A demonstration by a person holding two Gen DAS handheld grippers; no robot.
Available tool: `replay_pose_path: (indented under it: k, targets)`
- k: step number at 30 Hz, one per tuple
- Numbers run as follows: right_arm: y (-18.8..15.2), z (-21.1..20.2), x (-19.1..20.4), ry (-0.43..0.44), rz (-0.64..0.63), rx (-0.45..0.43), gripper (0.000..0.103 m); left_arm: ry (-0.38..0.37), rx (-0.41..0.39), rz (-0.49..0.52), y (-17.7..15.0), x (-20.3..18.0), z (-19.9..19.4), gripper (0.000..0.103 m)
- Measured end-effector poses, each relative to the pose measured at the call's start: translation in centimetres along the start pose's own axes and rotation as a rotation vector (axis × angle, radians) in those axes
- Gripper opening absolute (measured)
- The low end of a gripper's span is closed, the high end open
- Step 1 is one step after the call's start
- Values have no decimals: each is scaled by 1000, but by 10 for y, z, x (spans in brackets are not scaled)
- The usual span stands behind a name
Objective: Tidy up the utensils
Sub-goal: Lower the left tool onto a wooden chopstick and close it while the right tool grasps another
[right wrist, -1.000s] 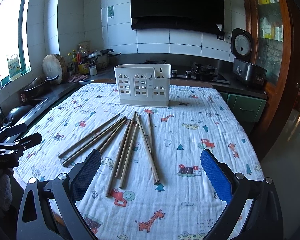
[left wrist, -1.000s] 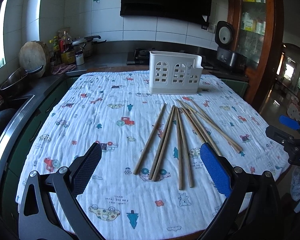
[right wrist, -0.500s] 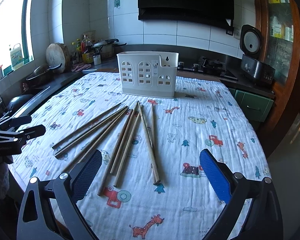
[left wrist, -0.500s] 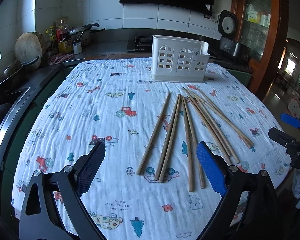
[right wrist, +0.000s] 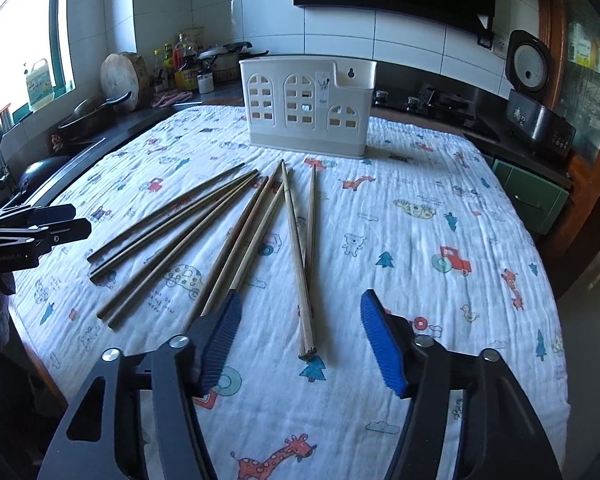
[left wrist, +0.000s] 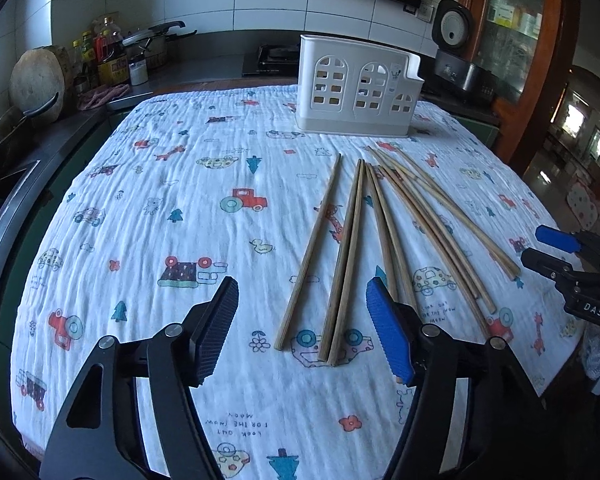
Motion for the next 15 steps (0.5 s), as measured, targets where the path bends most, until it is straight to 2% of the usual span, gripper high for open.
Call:
replay_pose_path:
  k: [3,8,9,15]
  targets:
    - [-2,9,0,16,-2,23,45,-14,12,2,-1,0,4,57]
    - [-5,17,6,42,-22,46,33,-59,38,1,-2,-1,13,36]
    - [-6,18,7,46,-28,48,28,-66,45,0,-3,-1,15,34]
    - [-6,26,8,43,-31,55,17,-75,75,7,-5,1,26,26]
Point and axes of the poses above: each gripper's, at about its wrist camera, not at the fingertips, and z roughly the way its jaws point, x to its left, y to its top, the point moved 10 cm from there along z, roughly the way its jaws point, and after that the axes turned 13 degrees about -y, right-handed, at the moved point
